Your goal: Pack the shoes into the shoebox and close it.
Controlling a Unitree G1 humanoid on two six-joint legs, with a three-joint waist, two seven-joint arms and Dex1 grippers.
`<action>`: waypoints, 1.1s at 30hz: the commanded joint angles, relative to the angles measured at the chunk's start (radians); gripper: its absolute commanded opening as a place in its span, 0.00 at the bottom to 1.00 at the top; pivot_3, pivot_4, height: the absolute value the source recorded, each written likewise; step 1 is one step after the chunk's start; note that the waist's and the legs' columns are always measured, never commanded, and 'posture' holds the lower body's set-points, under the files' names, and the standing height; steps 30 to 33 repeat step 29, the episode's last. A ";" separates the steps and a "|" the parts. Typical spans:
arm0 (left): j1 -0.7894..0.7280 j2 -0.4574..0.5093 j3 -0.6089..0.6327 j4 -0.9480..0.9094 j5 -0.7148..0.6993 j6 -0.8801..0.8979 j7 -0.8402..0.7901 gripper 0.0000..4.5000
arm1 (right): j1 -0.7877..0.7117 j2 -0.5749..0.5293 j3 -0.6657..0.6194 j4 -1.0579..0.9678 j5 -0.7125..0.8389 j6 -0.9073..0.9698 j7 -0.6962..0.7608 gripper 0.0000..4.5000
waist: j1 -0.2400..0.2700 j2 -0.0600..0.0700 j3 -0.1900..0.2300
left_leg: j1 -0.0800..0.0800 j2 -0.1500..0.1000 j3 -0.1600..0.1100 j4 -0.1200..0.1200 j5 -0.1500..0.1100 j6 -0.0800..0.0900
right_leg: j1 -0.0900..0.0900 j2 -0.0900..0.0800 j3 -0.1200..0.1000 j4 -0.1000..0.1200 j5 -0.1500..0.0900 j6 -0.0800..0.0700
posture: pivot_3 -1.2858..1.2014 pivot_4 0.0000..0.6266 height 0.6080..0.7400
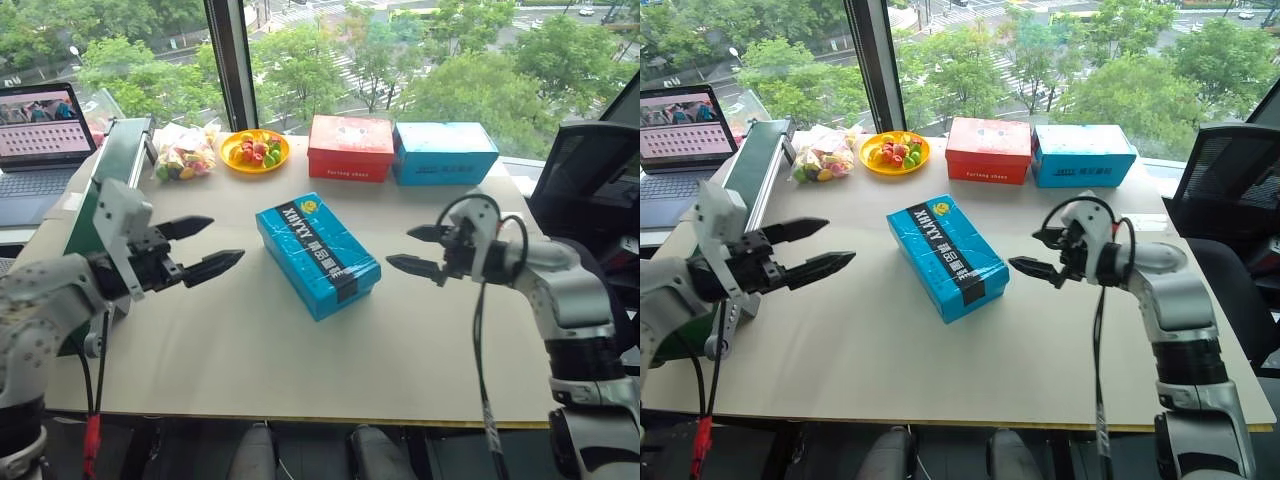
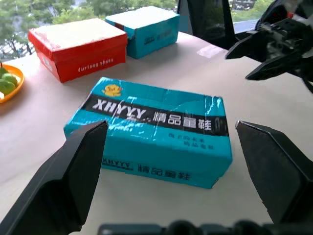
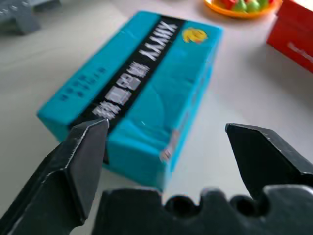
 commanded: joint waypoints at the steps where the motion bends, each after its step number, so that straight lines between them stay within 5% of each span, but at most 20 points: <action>1: 0.050 -0.144 -0.026 0.023 0.165 -0.209 0.124 1.00 | 0.140 0.069 -0.106 -0.061 0.023 -0.053 -0.131 0.99 | 0.001 0.000 -0.001 | 0.001 0.000 0.000 -0.001 0.000 0.000 | 0.000 0.000 0.001 0.000 0.000 0.000 | 0.52 0.24 0.99; 7: 0.165 -0.335 -0.136 0.124 0.469 -0.486 0.308 1.00 | 0.338 0.198 -0.151 0.014 -0.018 -0.203 -0.298 0.99 | 0.006 0.000 -0.002 | 0.001 -0.001 0.000 0.001 -0.001 0.001 | 0.004 -0.001 0.000 -0.002 0.000 0.000 | 0.52 0.24 0.99; 15: 0.284 -0.519 -0.187 0.320 0.641 -0.756 0.434 1.00 | 0.398 0.370 -0.236 0.062 -0.030 -0.387 -0.523 0.99 | 0.003 0.000 -0.002 | 0.009 -0.001 0.001 0.001 0.000 0.001 | 0.011 -0.001 0.002 -0.002 0.000 0.003 | 0.52 0.24 0.99; 23: 0.330 -0.615 -0.229 0.420 0.698 -0.858 0.483 1.00 | 0.431 0.381 -0.174 0.113 -0.109 -0.487 -0.571 0.99 | 0.006 0.000 -0.003 | 0.009 -0.001 0.001 0.001 0.000 0.001 | 0.012 -0.001 0.002 -0.003 -0.001 0.004 | 0.52 0.24 0.99; 33: 0.322 -0.618 -0.205 0.459 0.673 -0.863 0.477 1.00 | 0.426 0.374 -0.166 0.140 -0.108 -0.503 -0.579 0.99 | 0.001 0.002 -0.004 | 0.011 -0.001 0.001 0.001 0.000 0.001 | 0.013 -0.001 0.002 -0.003 -0.003 0.008 | 0.52 0.24 0.99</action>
